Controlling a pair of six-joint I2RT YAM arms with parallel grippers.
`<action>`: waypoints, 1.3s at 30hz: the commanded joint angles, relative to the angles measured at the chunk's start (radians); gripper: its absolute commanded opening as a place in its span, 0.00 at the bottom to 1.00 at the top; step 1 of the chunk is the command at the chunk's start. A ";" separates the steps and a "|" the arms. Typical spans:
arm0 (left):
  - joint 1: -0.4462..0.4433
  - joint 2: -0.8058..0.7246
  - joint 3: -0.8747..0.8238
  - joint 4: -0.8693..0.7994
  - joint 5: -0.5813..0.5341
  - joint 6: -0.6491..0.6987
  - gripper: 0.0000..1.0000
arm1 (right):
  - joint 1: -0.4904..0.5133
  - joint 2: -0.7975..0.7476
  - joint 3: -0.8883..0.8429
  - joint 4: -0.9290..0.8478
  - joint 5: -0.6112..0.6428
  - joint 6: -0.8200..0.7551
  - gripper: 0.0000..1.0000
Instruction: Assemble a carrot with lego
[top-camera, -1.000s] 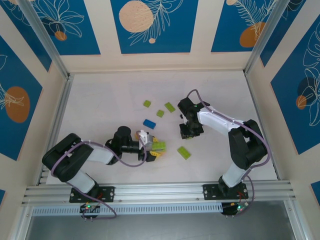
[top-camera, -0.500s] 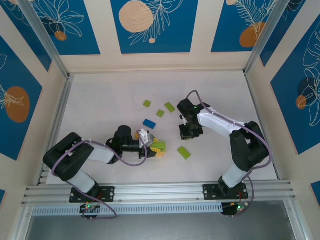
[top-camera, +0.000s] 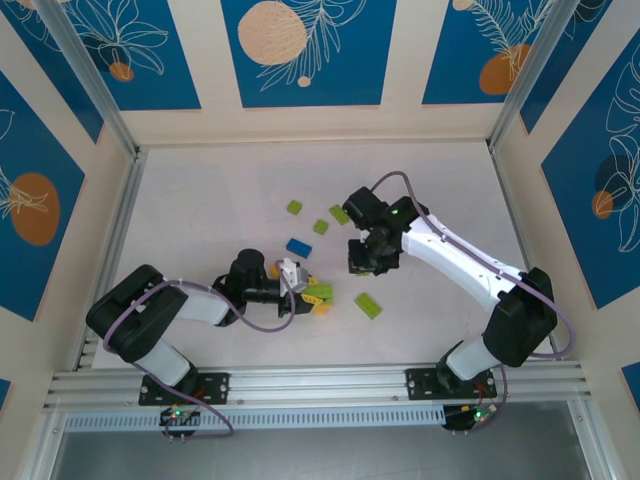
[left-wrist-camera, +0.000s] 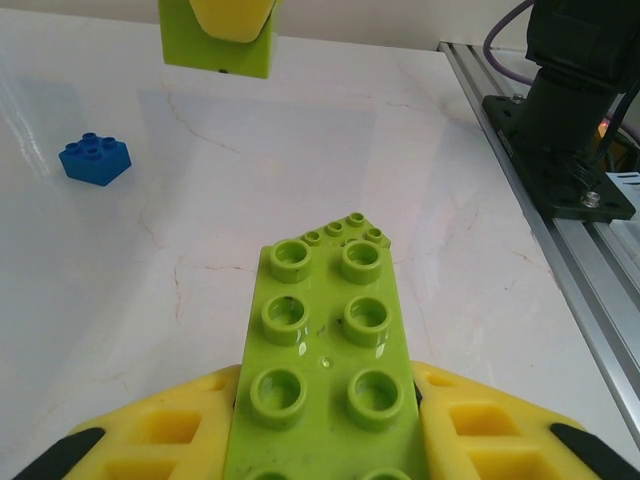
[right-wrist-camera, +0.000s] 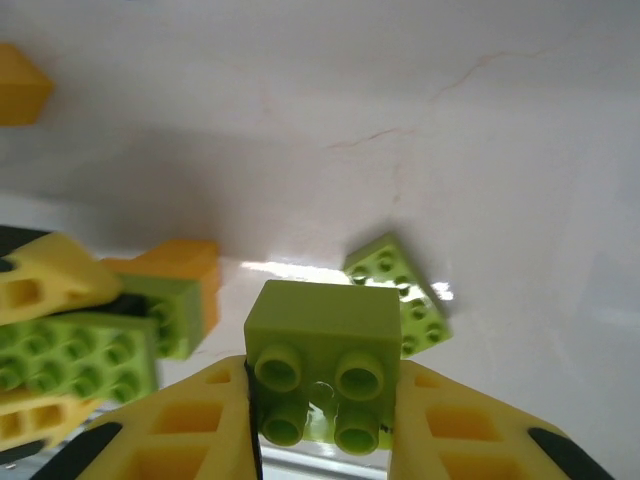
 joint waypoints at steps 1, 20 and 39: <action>-0.016 0.004 0.020 -0.027 0.027 0.042 0.35 | 0.054 0.025 0.048 -0.045 -0.069 0.114 0.24; -0.031 0.015 0.020 -0.040 -0.022 0.069 0.30 | 0.174 0.147 0.099 -0.001 -0.097 0.193 0.23; -0.032 0.016 0.020 -0.039 -0.036 0.073 0.26 | 0.165 0.111 0.010 0.003 -0.105 0.188 0.23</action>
